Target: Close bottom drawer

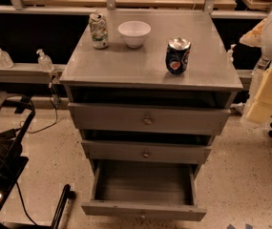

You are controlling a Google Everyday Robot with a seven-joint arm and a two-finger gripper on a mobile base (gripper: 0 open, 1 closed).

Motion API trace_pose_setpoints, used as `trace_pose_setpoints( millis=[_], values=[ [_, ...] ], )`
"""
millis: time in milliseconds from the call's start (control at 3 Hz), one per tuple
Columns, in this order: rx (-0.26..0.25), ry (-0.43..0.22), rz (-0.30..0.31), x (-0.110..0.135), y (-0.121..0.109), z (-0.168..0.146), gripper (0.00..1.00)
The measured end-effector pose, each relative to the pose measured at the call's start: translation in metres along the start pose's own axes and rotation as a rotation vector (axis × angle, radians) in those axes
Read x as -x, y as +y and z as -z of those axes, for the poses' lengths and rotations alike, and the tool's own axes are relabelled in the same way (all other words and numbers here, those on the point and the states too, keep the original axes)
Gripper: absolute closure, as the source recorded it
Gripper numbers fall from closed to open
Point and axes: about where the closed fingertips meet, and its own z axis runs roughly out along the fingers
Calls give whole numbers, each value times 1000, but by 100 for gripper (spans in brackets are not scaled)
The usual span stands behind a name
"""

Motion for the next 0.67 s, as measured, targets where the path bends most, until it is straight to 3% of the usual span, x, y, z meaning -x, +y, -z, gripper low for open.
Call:
trace_pose_setpoints(
  millis=[333,667],
  values=[
    [0,-3,-1,0,0,-1,0],
    [20,-107,-25,3,4,-38,0]
  ],
)
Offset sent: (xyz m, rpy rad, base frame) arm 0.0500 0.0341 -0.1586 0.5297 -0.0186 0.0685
